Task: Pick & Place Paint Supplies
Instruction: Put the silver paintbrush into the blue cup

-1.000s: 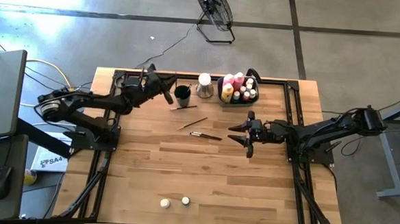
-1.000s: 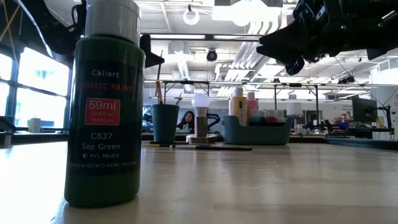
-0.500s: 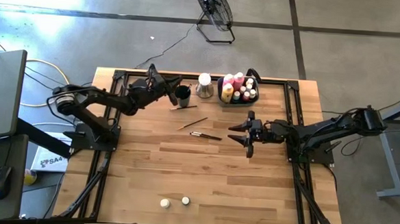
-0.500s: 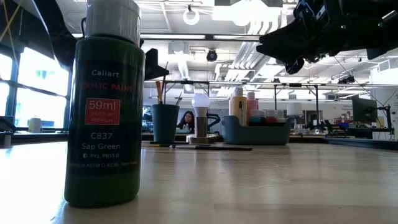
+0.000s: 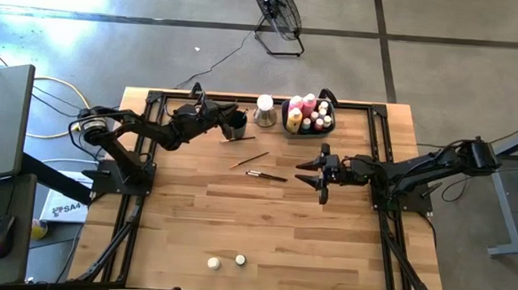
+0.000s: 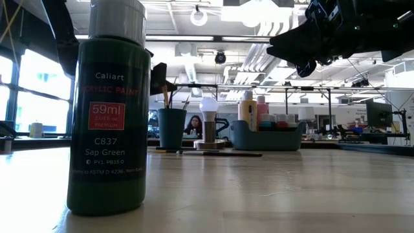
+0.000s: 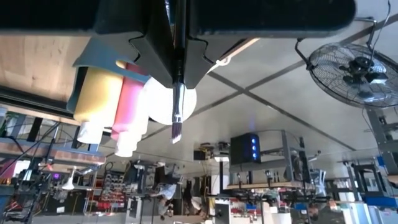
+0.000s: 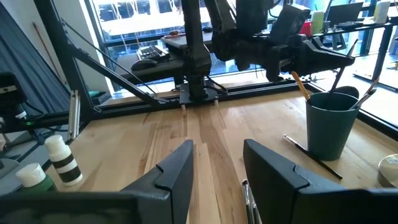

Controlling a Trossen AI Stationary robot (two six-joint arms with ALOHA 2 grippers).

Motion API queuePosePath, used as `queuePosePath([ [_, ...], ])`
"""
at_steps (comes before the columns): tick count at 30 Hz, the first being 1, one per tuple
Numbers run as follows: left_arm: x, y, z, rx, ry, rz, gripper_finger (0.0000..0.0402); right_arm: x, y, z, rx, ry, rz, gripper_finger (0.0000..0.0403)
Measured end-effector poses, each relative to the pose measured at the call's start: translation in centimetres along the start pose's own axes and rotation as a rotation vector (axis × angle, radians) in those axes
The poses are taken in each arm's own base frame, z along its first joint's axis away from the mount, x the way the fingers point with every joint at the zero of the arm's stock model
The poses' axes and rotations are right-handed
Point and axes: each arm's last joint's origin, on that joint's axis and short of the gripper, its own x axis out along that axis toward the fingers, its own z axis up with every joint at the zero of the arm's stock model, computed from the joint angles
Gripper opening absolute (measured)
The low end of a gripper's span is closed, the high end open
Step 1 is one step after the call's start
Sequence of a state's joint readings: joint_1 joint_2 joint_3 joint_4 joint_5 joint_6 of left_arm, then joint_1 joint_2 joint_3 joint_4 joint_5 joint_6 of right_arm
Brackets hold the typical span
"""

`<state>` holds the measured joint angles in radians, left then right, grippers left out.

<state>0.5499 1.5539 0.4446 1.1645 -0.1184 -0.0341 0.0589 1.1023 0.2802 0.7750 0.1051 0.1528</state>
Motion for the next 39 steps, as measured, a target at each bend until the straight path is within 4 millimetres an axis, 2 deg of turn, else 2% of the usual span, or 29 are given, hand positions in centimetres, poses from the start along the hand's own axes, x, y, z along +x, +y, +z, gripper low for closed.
queuePosePath([
  [12,0.0,0.0,-0.1,0.002,0.008,-0.001,0.0020,0.0,0.0,0.0,0.000,0.000,0.000,0.0134],
  [14,0.0,0.0,-0.1,0.002,0.008,-0.002,0.0035,0.0,0.0,0.0,0.000,0.000,0.000,0.0134],
  [19,0.4,-0.1,0.3,0.002,-0.003,-0.005,0.0103,0.0,0.0,0.0,0.000,0.000,0.000,0.0134],
  [24,1.5,-0.4,1.9,-0.004,-0.064,-0.045,0.0153,0.0,0.0,0.0,0.000,0.001,0.004,0.0134],
  [30,2.3,-0.7,5.6,-0.010,-0.188,-0.098,0.0165,0.0,0.0,0.0,0.000,0.001,0.004,0.0134],
  [33,1.8,-0.8,6.7,-0.008,-0.192,-0.134,0.0165,0.0,0.0,0.0,0.015,0.004,0.013,0.0134],
  [39,0.1,-0.9,8.0,0.002,-0.059,-0.223,0.0166,0.0,0.2,-0.3,0.055,0.035,0.060,0.0134],
])
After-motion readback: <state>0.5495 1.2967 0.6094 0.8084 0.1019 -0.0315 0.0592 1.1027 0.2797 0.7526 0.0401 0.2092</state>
